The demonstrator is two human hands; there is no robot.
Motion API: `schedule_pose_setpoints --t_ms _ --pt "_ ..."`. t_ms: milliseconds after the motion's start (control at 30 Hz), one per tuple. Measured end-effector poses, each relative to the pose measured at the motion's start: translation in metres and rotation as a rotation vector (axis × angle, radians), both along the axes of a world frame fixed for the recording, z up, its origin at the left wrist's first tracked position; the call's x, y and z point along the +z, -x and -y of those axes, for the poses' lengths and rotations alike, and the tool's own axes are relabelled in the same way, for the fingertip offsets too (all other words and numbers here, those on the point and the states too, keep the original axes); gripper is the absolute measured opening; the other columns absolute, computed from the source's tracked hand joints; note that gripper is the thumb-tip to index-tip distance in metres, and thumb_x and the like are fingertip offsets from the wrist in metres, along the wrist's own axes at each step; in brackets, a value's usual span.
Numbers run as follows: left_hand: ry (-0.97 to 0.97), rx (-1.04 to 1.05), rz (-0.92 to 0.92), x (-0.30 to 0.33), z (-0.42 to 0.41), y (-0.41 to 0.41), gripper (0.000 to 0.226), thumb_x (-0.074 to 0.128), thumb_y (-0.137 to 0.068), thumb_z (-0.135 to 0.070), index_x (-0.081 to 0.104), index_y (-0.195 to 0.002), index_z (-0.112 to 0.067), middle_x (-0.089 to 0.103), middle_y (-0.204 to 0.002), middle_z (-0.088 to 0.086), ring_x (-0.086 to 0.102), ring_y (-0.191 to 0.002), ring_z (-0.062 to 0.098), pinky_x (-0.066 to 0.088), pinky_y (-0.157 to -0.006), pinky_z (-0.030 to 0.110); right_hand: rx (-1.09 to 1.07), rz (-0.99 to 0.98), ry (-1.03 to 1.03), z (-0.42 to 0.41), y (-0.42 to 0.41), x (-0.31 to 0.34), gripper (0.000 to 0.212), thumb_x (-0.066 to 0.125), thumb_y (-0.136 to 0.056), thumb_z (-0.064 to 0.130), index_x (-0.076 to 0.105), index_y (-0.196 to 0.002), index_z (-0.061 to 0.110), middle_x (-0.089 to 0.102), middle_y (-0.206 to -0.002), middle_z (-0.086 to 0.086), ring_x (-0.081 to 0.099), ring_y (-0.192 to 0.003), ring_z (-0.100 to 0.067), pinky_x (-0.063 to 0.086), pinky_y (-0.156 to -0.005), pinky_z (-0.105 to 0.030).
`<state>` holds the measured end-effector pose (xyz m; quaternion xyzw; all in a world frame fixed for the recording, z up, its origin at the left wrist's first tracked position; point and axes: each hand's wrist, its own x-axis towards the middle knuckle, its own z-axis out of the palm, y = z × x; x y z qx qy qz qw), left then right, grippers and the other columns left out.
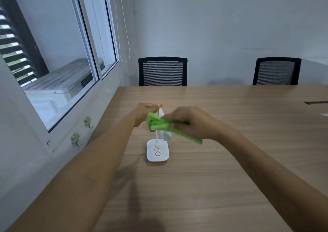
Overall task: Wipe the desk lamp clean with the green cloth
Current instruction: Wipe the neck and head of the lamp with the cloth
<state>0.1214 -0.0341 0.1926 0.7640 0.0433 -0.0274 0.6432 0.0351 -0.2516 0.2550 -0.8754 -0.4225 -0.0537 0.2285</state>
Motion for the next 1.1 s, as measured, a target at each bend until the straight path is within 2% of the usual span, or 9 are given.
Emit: schedule_pose_setpoints --t_ms 100,167,333,500,633,733,800,900,1100 --pt "-0.02 0.011 -0.018 -0.001 0.002 -0.001 0.022 0.062 -0.086 -0.016 0.068 -0.103 -0.004 0.064 -0.087 -0.002 0.055 -0.093 0.013 0.046 -0.087 0.026 -0.26 -0.018 -0.099 0.002 -0.03 -0.008 0.034 0.058 -0.092 0.019 0.061 -0.125 0.026 0.068 -0.11 -0.004 0.063 -0.101 -0.023 0.052 -0.09 -0.038" --pt "-0.03 0.037 -0.029 -0.002 0.002 -0.002 0.027 0.062 -0.087 -0.021 0.067 -0.109 -0.006 0.064 -0.097 0.001 0.055 -0.097 0.012 0.045 -0.09 0.026 -0.317 -0.122 -0.138 0.0 -0.038 -0.017 0.034 0.058 -0.092 0.02 0.061 -0.125 0.025 0.068 -0.113 -0.004 0.062 -0.105 -0.023 0.05 -0.094 -0.037" --pt "-0.047 0.028 -0.001 -0.007 -0.004 -0.004 0.026 0.066 -0.085 -0.026 0.07 -0.108 -0.013 0.066 -0.122 0.003 0.057 -0.116 0.017 0.046 -0.103 0.032 -0.195 -0.248 -0.176 0.005 -0.02 -0.032 0.034 0.063 -0.09 0.019 0.063 -0.123 0.024 0.066 -0.106 0.009 0.061 -0.1 -0.011 0.048 -0.093 -0.026" --pt "-0.066 0.036 0.004 -0.004 -0.001 -0.003 0.03 0.064 -0.085 -0.029 0.07 -0.11 -0.014 0.062 -0.129 0.002 0.054 -0.121 0.017 0.045 -0.095 0.025 -0.051 -0.389 0.119 0.033 0.001 -0.009 0.035 0.066 -0.088 0.024 0.062 -0.12 0.038 0.062 -0.098 0.032 0.057 -0.09 0.012 0.04 -0.087 -0.005" --pt "-0.065 0.047 -0.004 -0.006 0.0 -0.005 0.032 0.065 -0.085 -0.027 0.068 -0.111 -0.01 0.063 -0.128 0.01 0.057 -0.115 0.018 0.045 -0.093 0.025 -0.245 -0.327 -0.116 0.022 -0.02 0.008 0.035 0.063 -0.09 0.022 0.061 -0.123 0.032 0.064 -0.117 0.015 0.054 -0.107 -0.002 0.037 -0.093 -0.017" --pt "-0.094 0.071 -0.012 -0.005 -0.001 -0.005 0.033 0.065 -0.085 -0.026 0.067 -0.113 -0.008 0.064 -0.123 0.011 0.058 -0.108 0.016 0.046 -0.09 0.025 -0.384 -0.222 -0.078 0.002 -0.039 0.001 0.035 0.06 -0.09 0.023 0.06 -0.124 0.032 0.062 -0.131 0.007 0.056 -0.119 -0.014 0.043 -0.103 -0.027" --pt "-0.105 0.062 -0.012 -0.005 -0.002 -0.005 0.034 0.064 -0.086 -0.023 0.066 -0.116 -0.006 0.065 -0.122 0.01 0.058 -0.109 0.016 0.047 -0.094 0.028 -0.371 -0.209 -0.028 -0.006 -0.042 -0.009 0.035 0.059 -0.09 0.025 0.06 -0.125 0.033 0.062 -0.131 0.002 0.056 -0.119 -0.019 0.045 -0.104 -0.036" --pt "-0.113 0.037 0.022 -0.007 -0.004 -0.004 0.036 0.066 -0.084 -0.027 0.067 -0.114 -0.008 0.065 -0.122 0.007 0.058 -0.115 0.019 0.047 -0.099 0.031 -0.252 -0.194 -0.006 -0.003 -0.024 -0.014 0.035 0.062 -0.09 0.022 0.061 -0.124 0.029 0.066 -0.122 0.0 0.058 -0.113 -0.018 0.045 -0.102 -0.034" --pt "-0.12 0.057 0.017 -0.008 -0.004 -0.003 0.042 0.07 -0.078 -0.041 0.07 -0.111 -0.015 0.064 -0.126 0.002 0.06 -0.115 0.021 0.047 -0.103 0.036 -0.062 -0.308 0.203 0.018 0.014 0.012 0.034 0.066 -0.087 0.025 0.063 -0.12 0.036 0.063 -0.102 0.018 0.054 -0.094 -0.001 0.039 -0.084 -0.013"
